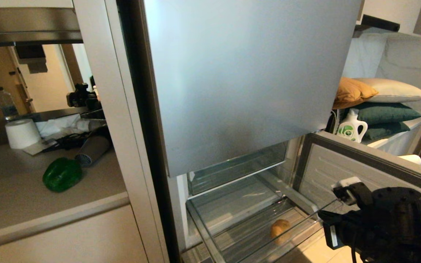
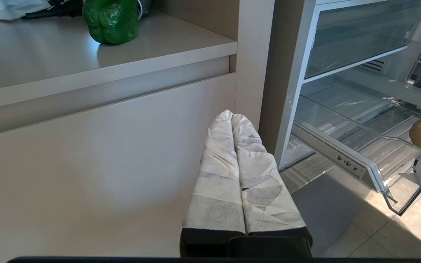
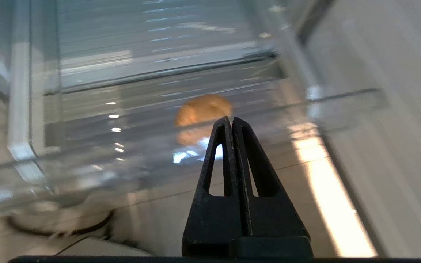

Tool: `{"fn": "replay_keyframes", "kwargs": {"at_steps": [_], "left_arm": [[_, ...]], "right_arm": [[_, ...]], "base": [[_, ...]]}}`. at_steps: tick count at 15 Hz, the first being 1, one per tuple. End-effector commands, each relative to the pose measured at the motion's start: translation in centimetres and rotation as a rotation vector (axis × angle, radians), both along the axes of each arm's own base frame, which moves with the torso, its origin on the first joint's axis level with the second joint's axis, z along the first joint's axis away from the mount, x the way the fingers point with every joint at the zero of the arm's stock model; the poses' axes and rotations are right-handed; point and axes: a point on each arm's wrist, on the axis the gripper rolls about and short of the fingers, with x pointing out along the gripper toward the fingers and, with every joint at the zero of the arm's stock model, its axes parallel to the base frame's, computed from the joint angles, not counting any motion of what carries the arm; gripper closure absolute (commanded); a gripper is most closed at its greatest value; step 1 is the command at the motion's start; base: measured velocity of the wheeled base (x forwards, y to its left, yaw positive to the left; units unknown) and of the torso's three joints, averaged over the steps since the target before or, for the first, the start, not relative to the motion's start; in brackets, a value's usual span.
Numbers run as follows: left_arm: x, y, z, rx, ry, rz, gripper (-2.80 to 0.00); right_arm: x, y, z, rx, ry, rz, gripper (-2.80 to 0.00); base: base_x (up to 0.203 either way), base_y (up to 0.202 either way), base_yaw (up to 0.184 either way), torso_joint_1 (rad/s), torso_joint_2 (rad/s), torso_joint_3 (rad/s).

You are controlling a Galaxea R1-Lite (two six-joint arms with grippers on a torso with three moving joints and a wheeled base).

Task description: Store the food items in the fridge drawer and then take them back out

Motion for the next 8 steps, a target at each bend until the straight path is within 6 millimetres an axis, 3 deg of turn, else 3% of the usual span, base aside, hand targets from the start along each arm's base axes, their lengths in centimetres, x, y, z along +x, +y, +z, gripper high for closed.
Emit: {"fn": "replay_keyframes", "kwargs": {"at_steps": [1,3,4,5,8], "left_arm": [[0.0,0.0,0.0,0.0,-0.001,0.001,0.0],[0.0,0.0,0.0,0.0,-0.001,0.0,0.0],[0.0,0.0,0.0,0.0,-0.001,-0.001,0.0],[0.0,0.0,0.0,0.0,-0.001,0.0,0.0],[0.0,0.0,0.0,0.0,-0.001,0.001,0.0]], "right_arm": [[3.9,0.1,-2.0,0.029,0.097,0.003,0.0],[6.7,0.0,-2.3,0.113,0.178,0.016,0.0],[7.6,-0.2,-2.3,0.155,0.246,0.034,-0.31],[8.4,-0.2,-2.2,0.19,0.301,0.051,-2.8],[10.7,0.1,-2.8,0.218,0.366,0.048,-2.8]], "base": [[0.0,0.0,0.0,0.0,0.0,0.0],[0.0,0.0,0.0,0.0,0.0,0.0],[0.0,0.0,0.0,0.0,0.0,0.0],[0.0,0.0,0.0,0.0,0.0,0.0],[0.0,0.0,0.0,0.0,0.0,0.0]]}}
